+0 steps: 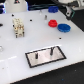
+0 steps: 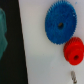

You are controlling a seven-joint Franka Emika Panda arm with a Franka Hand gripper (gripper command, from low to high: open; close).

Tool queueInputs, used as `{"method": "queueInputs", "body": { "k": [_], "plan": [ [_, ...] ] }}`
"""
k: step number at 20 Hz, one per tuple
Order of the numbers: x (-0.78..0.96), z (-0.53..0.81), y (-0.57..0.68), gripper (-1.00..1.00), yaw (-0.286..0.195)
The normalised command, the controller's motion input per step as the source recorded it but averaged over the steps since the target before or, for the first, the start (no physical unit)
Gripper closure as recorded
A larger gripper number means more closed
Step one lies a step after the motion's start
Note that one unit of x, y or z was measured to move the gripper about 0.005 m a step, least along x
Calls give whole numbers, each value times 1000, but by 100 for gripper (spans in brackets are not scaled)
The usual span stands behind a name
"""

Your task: Insert the blue gear onto the right peg, followed by the red gear

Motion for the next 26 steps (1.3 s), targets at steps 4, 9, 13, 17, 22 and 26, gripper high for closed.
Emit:
{"method": "queueInputs", "body": {
  "k": [4,9,13,17,22,26],
  "plan": [
    [-240,-536,-311,-100,0],
    [-59,-337,-220,-100,0],
    [-170,-31,-40,-100,0],
    [-257,-37,43,-100,0],
    [-14,-51,-21,-100,0],
    [-311,-129,-68,-100,0]
  ]
}}
